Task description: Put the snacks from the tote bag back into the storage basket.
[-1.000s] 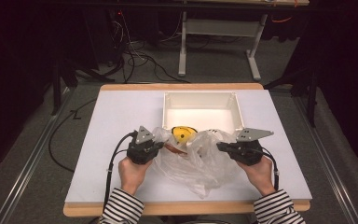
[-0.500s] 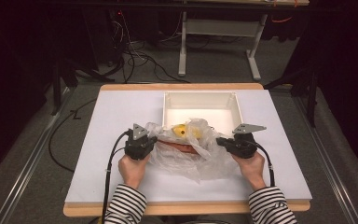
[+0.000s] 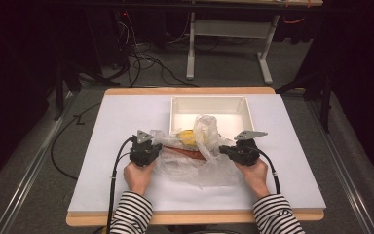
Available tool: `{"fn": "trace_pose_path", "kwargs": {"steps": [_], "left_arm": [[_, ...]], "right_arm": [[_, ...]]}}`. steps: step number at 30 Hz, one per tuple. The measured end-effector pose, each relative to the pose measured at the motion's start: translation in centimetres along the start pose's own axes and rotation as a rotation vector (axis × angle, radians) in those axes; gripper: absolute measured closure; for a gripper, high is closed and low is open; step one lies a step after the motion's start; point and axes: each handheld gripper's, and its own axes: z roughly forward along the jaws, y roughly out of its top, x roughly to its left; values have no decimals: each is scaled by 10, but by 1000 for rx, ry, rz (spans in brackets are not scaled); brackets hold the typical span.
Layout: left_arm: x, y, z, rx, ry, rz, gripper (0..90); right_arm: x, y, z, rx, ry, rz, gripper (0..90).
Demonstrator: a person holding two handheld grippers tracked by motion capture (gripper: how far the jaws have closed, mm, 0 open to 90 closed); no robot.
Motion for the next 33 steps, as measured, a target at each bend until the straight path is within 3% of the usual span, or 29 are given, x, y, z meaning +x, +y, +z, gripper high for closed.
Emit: {"fn": "trace_pose_path", "kwargs": {"steps": [4,9,16,19,21,24,28,33], "left_arm": [[1,-5,-1,6,-40,-15,867],[-8,-10,-8,34,-78,25,877],[-25,-30,-20,41,-130,48,886],[-26,-32,-24,38,-161,54,885],[-25,-30,-25,12,-146,47,884],[-21,-24,-27,-19,-128,15,884],[-15,-24,-23,9,-118,5,884],[-17,-32,-15,52,-107,16,884]], "right_arm": [[0,-1,1,9,7,-5,897],[1,-8,-5,12,13,6,900],[8,-25,-24,23,19,-4,900],[9,-28,-31,34,24,-14,900],[8,-28,-33,29,15,-35,900],[2,-25,-36,11,-13,-11,900],[-17,-27,-31,27,-48,48,900],[-23,-36,-23,73,-56,58,900]]}}
